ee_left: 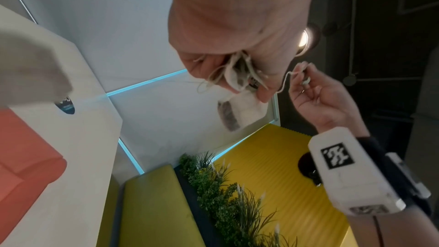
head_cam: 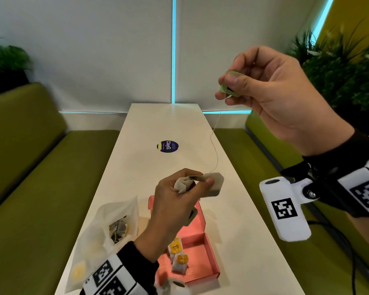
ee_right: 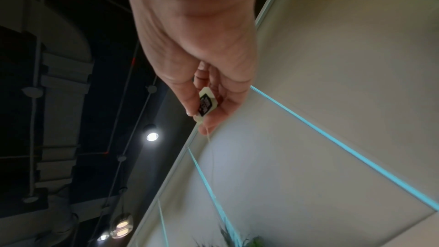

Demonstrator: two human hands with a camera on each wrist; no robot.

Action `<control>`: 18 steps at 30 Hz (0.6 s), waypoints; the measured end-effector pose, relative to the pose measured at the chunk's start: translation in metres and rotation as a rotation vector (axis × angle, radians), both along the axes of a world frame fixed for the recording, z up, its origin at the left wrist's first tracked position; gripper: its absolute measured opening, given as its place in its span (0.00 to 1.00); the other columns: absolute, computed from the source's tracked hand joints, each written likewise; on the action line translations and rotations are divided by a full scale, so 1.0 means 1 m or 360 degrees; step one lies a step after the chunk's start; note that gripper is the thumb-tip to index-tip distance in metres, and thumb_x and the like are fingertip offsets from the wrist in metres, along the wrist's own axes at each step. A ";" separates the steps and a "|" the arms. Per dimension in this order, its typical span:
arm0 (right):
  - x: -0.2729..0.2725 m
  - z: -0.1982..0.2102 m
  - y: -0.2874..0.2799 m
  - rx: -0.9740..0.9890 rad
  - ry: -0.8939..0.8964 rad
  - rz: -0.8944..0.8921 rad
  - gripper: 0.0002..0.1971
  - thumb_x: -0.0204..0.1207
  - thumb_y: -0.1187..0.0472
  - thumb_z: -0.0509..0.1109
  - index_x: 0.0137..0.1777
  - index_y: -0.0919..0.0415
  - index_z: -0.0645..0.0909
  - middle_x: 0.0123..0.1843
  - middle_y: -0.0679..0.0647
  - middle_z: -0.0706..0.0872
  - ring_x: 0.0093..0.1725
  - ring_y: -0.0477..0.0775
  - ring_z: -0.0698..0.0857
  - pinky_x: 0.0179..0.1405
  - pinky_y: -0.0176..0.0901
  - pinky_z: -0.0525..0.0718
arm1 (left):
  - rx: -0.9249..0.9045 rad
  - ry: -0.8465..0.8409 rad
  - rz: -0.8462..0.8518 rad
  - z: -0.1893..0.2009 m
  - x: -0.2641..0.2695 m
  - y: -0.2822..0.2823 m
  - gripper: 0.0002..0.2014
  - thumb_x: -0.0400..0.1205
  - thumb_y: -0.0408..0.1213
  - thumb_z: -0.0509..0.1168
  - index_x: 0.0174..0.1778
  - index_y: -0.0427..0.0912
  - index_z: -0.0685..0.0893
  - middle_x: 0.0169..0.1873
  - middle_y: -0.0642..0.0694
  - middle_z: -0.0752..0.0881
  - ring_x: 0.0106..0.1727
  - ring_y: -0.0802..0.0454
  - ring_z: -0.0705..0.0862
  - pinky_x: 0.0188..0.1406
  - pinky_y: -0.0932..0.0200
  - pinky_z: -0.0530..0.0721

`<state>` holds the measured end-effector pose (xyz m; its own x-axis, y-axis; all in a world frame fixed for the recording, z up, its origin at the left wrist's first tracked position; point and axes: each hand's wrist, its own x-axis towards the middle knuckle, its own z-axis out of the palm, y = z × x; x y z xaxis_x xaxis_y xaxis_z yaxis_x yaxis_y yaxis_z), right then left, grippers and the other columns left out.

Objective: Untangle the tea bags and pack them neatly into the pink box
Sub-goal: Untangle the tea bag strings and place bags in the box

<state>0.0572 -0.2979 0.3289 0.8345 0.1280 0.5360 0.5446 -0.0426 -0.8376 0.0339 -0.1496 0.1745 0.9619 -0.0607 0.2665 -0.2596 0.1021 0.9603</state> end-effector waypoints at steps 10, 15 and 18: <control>0.014 -0.119 -0.008 -0.0314 0.0502 -0.0198 0.13 0.72 0.82 0.66 0.39 0.63 0.74 0.36 0.58 0.81 0.31 0.40 0.87 0.38 0.37 0.85 | -0.0318 -0.0018 -0.0003 0.019 -0.005 0.023 0.06 0.66 0.37 0.78 0.28 0.48 0.87 0.15 0.49 0.75 0.13 0.49 0.65 0.13 0.64 0.62; -0.013 -0.172 0.002 -0.0181 0.0802 0.0071 0.08 0.76 0.76 0.66 0.41 0.65 0.73 0.37 0.58 0.83 0.40 0.54 0.90 0.40 0.39 0.86 | -0.0396 -0.0059 0.0229 0.018 -0.003 0.023 0.04 0.69 0.37 0.72 0.28 0.46 0.85 0.19 0.53 0.77 0.19 0.53 0.67 0.16 0.62 0.65; -0.032 -0.176 0.007 -0.0346 0.0806 0.0125 0.08 0.76 0.73 0.67 0.43 0.61 0.72 0.35 0.54 0.86 0.40 0.58 0.90 0.37 0.43 0.85 | -0.0405 -0.0044 0.0391 0.012 0.003 0.024 0.06 0.73 0.31 0.72 0.31 0.42 0.83 0.21 0.58 0.80 0.24 0.60 0.74 0.24 0.66 0.72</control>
